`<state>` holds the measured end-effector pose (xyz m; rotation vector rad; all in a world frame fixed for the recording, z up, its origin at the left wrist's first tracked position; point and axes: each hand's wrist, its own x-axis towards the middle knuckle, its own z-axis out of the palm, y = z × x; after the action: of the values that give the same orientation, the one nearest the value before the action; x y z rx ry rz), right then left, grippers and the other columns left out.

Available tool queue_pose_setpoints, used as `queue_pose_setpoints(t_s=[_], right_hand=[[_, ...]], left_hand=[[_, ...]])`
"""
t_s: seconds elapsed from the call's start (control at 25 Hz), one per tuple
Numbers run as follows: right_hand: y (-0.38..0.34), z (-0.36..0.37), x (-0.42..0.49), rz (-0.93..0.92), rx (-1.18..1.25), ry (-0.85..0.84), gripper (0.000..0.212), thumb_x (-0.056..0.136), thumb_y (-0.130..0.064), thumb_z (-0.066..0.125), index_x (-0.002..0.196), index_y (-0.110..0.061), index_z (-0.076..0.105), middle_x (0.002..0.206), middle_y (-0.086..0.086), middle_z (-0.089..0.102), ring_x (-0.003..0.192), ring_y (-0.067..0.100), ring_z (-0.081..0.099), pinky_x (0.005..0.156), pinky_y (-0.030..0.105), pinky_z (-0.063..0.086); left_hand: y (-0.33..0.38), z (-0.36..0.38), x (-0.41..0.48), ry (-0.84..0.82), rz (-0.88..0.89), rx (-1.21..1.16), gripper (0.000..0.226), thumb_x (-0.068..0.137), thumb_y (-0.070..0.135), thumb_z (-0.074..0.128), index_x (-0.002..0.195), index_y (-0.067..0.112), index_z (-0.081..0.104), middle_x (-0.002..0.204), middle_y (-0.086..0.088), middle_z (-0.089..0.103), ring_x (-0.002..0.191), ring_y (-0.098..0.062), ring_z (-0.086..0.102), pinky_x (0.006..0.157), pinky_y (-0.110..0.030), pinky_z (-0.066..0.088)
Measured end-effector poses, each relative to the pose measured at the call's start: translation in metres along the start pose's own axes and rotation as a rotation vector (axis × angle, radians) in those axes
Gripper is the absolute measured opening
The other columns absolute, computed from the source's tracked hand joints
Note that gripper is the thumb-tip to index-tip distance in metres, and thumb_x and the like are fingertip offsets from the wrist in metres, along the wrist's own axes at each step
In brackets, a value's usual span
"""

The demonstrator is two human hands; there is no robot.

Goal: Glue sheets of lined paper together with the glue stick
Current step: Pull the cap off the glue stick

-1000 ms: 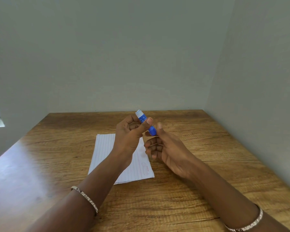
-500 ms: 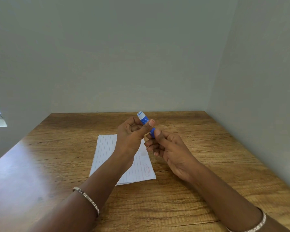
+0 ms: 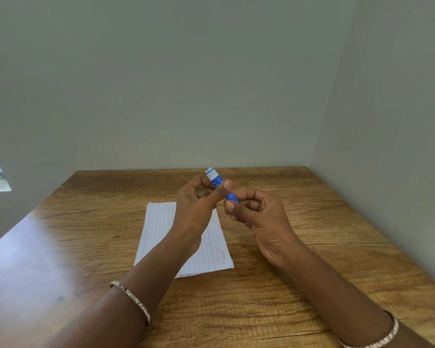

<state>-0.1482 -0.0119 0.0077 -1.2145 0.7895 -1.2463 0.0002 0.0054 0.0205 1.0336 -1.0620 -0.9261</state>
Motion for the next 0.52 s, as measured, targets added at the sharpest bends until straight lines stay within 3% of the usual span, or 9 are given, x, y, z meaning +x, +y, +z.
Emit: queue_pose_setpoints(t_s=[0.12,0.28,0.4,0.52], right_hand=[[0.0025,-0.0009,0.0007,0.013,0.044,-0.037,0.023,0.086,-0.008,0.076,0.106,0.002,0.071,0.092,0.020,0.077,0.078,0.022,0.073,0.072,0.026,0.062],[0.0036,-0.0001,0.0013,0.074,0.058,-0.076,0.025,0.096,-0.016,0.067,0.111,0.003,0.071,0.089,0.016,0.077,0.075,0.016,0.073,0.070,0.022,0.061],[0.0005,0.0023,-0.0002,0.091,0.095,-0.054,0.030,0.087,-0.010,0.076,0.115,-0.002,0.070,0.099,0.019,0.078,0.086,0.022,0.076,0.079,0.027,0.062],[0.0016,0.0015,0.0002,0.049,0.049,-0.007,0.049,0.071,0.000,0.086,0.116,-0.003,0.067,0.110,0.022,0.076,0.104,0.031,0.075,0.092,0.038,0.061]], left_hand=[[-0.0002,-0.0003,0.0002,-0.008,0.005,0.004,0.044,0.070,0.041,0.079,0.101,0.011,0.068,0.095,-0.010,0.075,0.091,-0.016,0.071,0.086,-0.034,0.050],[-0.0007,-0.0011,0.0014,0.000,0.014,0.002,0.044,0.069,0.041,0.079,0.101,0.011,0.068,0.097,-0.015,0.073,0.088,-0.014,0.070,0.085,-0.033,0.050],[-0.0008,-0.0023,0.0022,0.010,0.007,-0.003,0.041,0.070,0.039,0.078,0.100,0.014,0.068,0.093,-0.008,0.076,0.088,-0.014,0.072,0.087,-0.035,0.051],[-0.0010,-0.0015,0.0008,-0.002,0.008,-0.002,0.037,0.071,0.038,0.078,0.096,0.014,0.067,0.088,-0.005,0.076,0.086,-0.014,0.072,0.086,-0.035,0.052]])
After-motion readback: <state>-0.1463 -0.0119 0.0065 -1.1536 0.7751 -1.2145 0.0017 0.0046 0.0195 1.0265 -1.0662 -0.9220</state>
